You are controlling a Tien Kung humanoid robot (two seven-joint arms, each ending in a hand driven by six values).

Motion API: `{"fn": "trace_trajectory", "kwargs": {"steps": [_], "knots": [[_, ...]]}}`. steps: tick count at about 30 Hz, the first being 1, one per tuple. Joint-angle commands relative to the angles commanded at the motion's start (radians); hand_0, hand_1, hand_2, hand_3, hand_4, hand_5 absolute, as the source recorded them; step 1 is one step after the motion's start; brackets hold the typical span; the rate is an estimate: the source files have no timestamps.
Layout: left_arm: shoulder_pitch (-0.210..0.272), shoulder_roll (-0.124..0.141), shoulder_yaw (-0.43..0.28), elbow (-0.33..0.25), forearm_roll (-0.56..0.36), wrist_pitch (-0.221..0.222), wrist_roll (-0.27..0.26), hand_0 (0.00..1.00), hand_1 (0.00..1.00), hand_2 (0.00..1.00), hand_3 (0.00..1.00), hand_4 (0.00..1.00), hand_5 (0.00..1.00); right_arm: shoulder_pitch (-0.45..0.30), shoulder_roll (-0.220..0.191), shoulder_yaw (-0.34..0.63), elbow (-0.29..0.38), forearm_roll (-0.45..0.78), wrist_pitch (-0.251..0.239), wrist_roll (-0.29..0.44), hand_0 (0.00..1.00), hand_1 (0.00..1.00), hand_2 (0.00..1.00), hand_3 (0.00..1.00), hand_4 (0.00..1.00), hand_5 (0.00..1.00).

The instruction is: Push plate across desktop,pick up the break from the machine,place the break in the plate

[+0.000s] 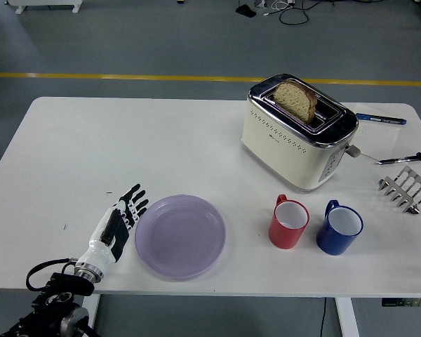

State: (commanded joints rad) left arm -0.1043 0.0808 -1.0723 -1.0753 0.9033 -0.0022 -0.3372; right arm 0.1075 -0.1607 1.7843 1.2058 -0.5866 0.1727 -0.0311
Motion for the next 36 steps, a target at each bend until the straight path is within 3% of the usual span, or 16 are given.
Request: {"fn": "trace_trajectory", "kwargs": {"steps": [15, 28, 32, 36], "knots": [[-0.022, -0.005, 0.064, 0.006, -0.048, -0.024, 0.001, 0.935, 0.925, 0.994, 0.998, 0.504, 0.998, -0.003, 0.0, -0.006, -0.001, 0.0, 0.0, 0.0, 0.734, 0.674, 0.687, 0.709, 0.532, 0.565], [-0.037, -0.016, 0.078, 0.025, -0.066, -0.048, 0.004, 0.91, 0.896, 0.975, 0.986, 0.503, 0.998, -0.005, 0.002, -0.011, -0.001, 0.0, 0.0, 0.0, 0.735, 0.674, 0.687, 0.709, 0.531, 0.565], [-0.035, -0.017, 0.066, 0.017, -0.052, -0.039, 0.003, 0.91, 0.896, 0.975, 0.986, 0.503, 0.998, -0.005, 0.002, -0.011, 0.0, 0.0, 0.0, 0.0, 0.735, 0.674, 0.687, 0.709, 0.531, 0.565], [-0.027, -0.02, 0.03, 0.001, -0.025, 0.002, -0.006, 0.906, 0.902, 0.973, 0.982, 0.505, 0.998, -0.004, 0.003, -0.009, 0.002, -0.001, 0.0, 0.0, 0.735, 0.674, 0.688, 0.709, 0.532, 0.565]]}}
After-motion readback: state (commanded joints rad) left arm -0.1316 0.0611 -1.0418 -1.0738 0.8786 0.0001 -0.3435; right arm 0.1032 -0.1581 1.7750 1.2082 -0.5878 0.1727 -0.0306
